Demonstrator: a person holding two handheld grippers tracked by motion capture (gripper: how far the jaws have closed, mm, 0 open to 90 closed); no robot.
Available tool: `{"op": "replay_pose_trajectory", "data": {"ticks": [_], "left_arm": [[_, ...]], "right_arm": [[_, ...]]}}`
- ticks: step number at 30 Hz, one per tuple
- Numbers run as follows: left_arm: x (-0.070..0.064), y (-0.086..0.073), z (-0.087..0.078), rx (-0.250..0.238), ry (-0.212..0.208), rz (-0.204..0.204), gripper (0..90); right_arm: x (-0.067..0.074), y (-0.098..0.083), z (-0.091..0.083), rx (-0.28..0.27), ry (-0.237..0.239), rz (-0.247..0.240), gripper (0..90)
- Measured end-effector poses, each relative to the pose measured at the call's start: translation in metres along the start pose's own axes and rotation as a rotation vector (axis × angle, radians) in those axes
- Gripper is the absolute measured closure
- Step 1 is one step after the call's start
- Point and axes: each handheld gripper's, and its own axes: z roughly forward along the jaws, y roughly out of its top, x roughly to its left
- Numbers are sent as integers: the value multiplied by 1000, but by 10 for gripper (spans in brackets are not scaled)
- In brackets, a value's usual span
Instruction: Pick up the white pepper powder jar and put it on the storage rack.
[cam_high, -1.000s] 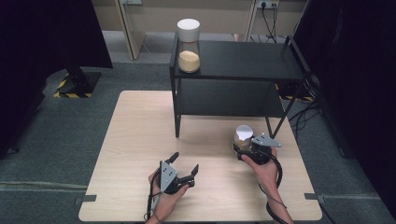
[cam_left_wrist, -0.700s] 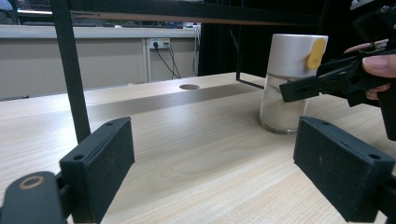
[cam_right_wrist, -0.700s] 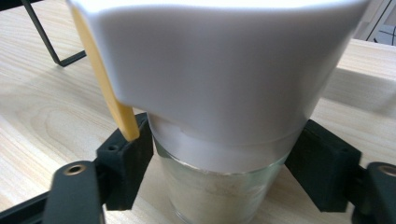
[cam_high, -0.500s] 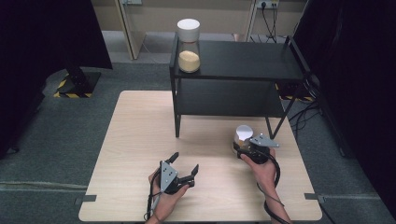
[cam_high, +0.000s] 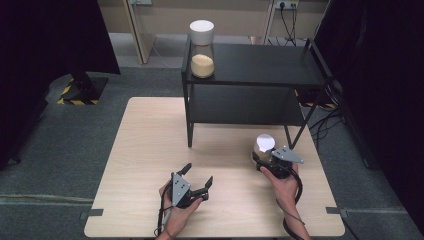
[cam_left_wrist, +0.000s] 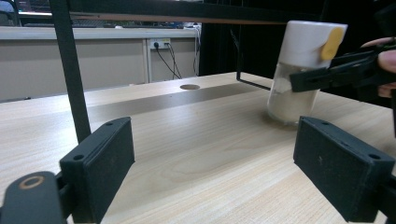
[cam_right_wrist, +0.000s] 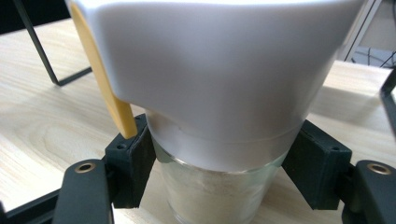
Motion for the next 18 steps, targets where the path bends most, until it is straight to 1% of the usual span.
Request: {"op": "replay_pose_trajectory", "data": {"ticks": [12, 18], "left_arm": [[0, 0, 0, 0, 1, 2, 120], [0, 0, 0, -1, 1, -1, 120]], "right_arm": [[1, 0, -35, -112, -27, 13, 305], [0, 4, -49, -155, -49, 17, 305]]}}
